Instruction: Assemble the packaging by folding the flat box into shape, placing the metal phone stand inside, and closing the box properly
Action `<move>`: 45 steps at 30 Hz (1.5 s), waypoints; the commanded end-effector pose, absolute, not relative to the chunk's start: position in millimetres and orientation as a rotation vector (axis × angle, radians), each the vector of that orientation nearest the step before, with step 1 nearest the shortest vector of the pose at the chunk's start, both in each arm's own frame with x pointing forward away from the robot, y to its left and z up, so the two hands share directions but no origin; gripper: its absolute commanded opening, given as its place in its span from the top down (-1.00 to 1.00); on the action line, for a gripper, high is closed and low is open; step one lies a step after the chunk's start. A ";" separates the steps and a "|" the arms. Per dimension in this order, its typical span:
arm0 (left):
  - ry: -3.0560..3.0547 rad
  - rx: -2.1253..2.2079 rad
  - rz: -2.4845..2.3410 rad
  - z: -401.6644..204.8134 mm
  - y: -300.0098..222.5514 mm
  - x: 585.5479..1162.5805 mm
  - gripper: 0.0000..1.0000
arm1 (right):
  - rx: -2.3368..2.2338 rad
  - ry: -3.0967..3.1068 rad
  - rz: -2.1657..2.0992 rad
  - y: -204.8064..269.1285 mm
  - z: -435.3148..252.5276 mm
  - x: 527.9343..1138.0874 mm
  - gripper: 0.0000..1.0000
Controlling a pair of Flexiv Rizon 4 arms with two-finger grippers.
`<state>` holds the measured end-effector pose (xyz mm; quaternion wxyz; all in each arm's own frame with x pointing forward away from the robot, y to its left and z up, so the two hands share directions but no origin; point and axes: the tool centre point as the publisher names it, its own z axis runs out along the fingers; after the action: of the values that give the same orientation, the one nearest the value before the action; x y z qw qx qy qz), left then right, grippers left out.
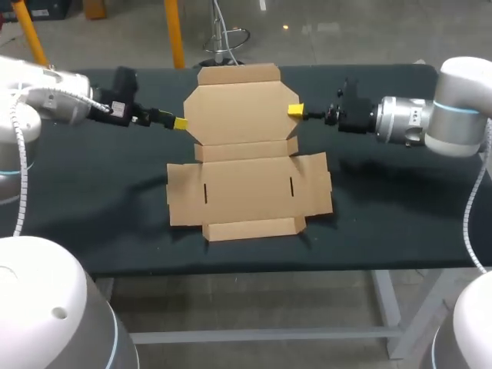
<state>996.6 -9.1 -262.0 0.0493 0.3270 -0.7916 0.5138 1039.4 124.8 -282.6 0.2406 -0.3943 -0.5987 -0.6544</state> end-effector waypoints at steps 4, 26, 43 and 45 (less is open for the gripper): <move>-2.403 0.876 1.607 -259.6 -25.0 1012.9 -1.00 | -1.025 -1.634 -1.832 125.6 -274.2 1039.1 1.00; -2.298 0.547 1.798 -245.1 -66.5 1028.4 -0.79 | -0.896 -1.613 -1.937 136.9 -253.5 1039.4 1.00; -2.280 0.450 1.826 -238.7 -85.2 1030.6 0.20 | -0.850 -1.601 -1.981 138.3 -246.0 1037.8 1.00; -2.279 0.444 1.829 -238.6 -86.5 1030.5 0.25 | -0.846 -1.600 -1.985 138.4 -245.5 1037.7 1.00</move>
<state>1027.0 -86.4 -237.1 0.0865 0.1552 -0.7682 0.6151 1035.9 138.7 -243.8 0.2238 -0.3105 -0.5818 -0.7177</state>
